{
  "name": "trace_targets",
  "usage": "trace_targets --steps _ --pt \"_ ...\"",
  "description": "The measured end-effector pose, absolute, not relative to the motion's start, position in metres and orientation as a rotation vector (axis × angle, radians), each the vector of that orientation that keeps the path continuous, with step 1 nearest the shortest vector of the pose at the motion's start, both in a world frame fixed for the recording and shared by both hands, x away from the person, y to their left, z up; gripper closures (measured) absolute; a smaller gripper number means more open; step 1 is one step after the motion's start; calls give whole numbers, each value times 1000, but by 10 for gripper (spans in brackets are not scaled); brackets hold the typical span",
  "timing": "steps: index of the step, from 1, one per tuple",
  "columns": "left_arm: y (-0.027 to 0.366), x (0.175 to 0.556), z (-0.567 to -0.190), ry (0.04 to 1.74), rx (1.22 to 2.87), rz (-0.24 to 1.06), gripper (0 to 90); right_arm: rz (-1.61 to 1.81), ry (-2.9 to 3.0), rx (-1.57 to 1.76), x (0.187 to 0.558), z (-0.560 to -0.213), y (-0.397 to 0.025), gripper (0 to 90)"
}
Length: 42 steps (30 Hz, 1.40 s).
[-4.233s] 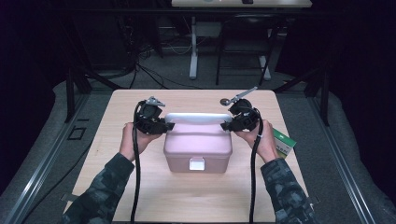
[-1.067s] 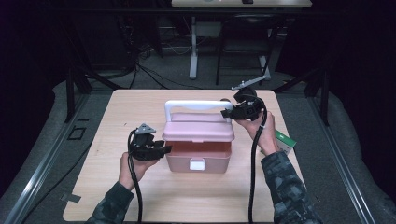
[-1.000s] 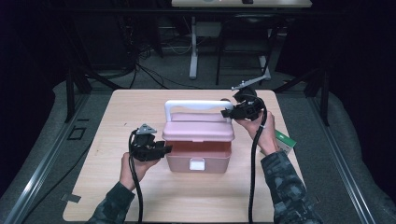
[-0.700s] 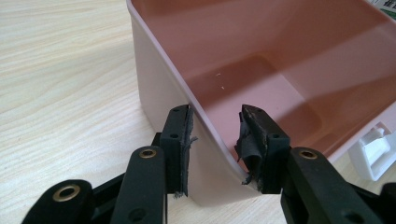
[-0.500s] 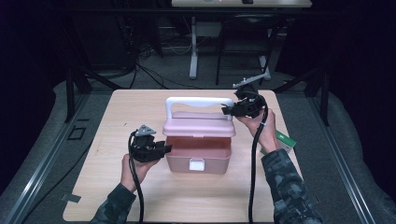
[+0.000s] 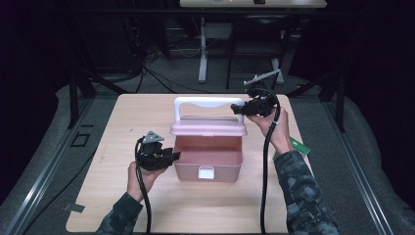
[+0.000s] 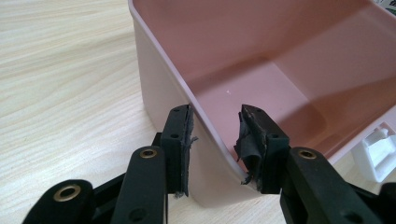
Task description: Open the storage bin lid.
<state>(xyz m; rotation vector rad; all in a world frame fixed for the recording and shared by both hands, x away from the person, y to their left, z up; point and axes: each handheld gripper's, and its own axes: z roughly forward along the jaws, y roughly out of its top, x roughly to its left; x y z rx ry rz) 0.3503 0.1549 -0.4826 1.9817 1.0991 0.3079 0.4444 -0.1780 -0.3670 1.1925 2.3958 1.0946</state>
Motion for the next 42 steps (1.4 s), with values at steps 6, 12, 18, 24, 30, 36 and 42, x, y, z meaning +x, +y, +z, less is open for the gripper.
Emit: trace_targets --steps 6,12,18,24,30,36,42 --pt "155 350 -482 1099 1987 306 639 1085 2391 1189 452 -362 -177 689" --pt "155 350 -483 1099 1987 305 638 1081 2393 1202 460 -360 -177 686" --pt "155 350 -482 1095 1994 310 634 1080 2396 1218 468 -360 -177 683" --pt "154 350 -482 1091 2002 312 634 1093 2395 1252 478 -360 -178 681" --pt "154 351 -481 1090 2009 313 633 1090 2393 1271 486 -359 -178 677" --pt "153 351 -480 1089 2021 317 629 1082 2396 1278 492 -359 -177 676" --pt "153 352 -480 1079 2033 314 625 1067 2408 1299 498 -358 -176 674"
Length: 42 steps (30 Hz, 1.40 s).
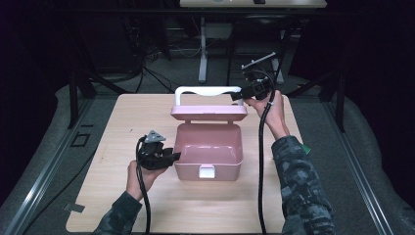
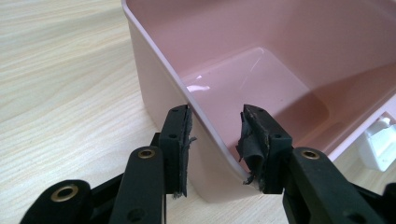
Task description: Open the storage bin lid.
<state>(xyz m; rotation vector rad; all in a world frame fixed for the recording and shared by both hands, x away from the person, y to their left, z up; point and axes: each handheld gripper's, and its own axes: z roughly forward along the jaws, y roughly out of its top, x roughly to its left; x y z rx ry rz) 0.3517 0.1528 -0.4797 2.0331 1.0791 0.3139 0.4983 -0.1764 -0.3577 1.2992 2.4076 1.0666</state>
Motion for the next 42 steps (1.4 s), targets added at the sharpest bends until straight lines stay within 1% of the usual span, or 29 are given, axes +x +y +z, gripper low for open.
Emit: trace_targets --steps 11,15,20,23,26,31,35,39,42 --pt "153 354 -480 1058 2044 307 601 1051 2435 1360 509 -356 -175 673" --pt "154 355 -480 1044 2062 280 525 1051 2442 1373 510 -357 -175 674" --pt "154 353 -478 1027 2051 276 445 1052 2445 1386 511 -356 -174 675" --pt "155 351 -471 1010 2036 276 384 1049 2444 1392 511 -356 -174 675" --pt "158 351 -457 985 2023 317 358 1050 2444 1395 511 -356 -175 675" --pt "160 360 -436 974 1995 395 357 1048 2440 1392 510 -356 -174 675" --pt "158 372 -421 962 1985 462 375 1053 2434 1384 509 -357 -175 674" --pt "154 383 -405 950 1971 539 419 1054 2433 1381 507 -357 -174 674" --pt "150 387 -394 948 1956 602 485 1060 2429 1377 507 -357 -175 674"
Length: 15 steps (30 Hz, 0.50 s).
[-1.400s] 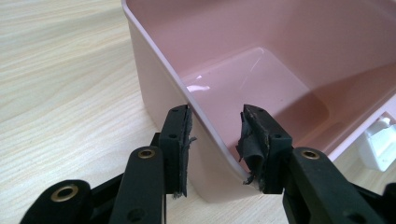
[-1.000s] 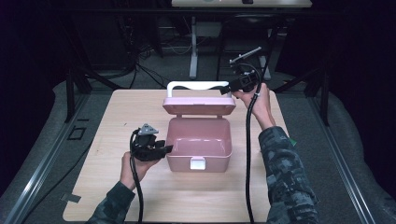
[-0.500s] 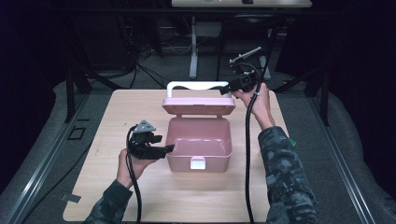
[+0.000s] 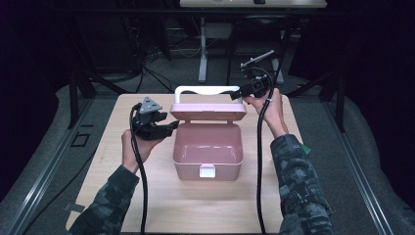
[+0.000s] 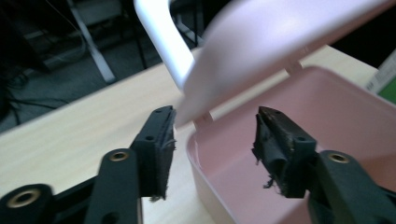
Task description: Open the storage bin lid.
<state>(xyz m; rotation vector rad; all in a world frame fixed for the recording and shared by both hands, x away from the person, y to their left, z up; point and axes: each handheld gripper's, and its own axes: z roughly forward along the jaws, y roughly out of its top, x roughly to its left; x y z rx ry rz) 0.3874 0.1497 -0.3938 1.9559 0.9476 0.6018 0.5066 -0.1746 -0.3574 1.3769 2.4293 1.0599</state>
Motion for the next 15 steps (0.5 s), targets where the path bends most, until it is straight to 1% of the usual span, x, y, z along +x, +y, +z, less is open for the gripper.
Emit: trace_targets --steps 3,7,15 --pt "146 389 -386 931 1952 657 531 1061 2429 1378 506 -358 -175 674" --pt "143 391 -383 925 1946 698 586 1064 2424 1375 505 -358 -175 673" --pt "142 394 -385 917 1947 699 700 1080 2408 1351 502 -360 -175 664"
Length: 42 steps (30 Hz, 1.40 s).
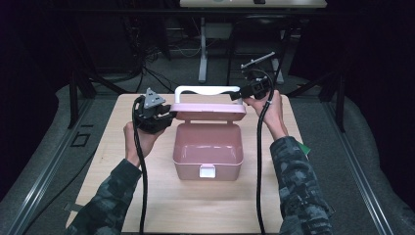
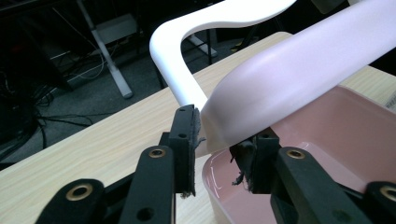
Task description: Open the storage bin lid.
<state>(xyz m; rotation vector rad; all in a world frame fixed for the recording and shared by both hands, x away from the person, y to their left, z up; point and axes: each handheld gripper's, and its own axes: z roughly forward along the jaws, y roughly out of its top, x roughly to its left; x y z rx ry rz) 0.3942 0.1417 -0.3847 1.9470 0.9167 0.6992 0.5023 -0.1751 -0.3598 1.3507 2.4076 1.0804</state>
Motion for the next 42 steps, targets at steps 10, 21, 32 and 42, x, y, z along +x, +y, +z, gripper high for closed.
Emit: trace_targets --steps 10,21,32,42 --pt "139 393 -384 918 1953 721 751 1088 2372 1309 493 -359 -174 480" --pt "138 396 -382 920 1965 721 756 1159 2267 1275 462 -341 -195 359" --pt "139 399 -379 930 1967 710 768 1190 2189 1325 434 -348 -232 343" --pt "138 403 -377 931 1980 712 772 1197 2235 1337 406 -381 -234 374"
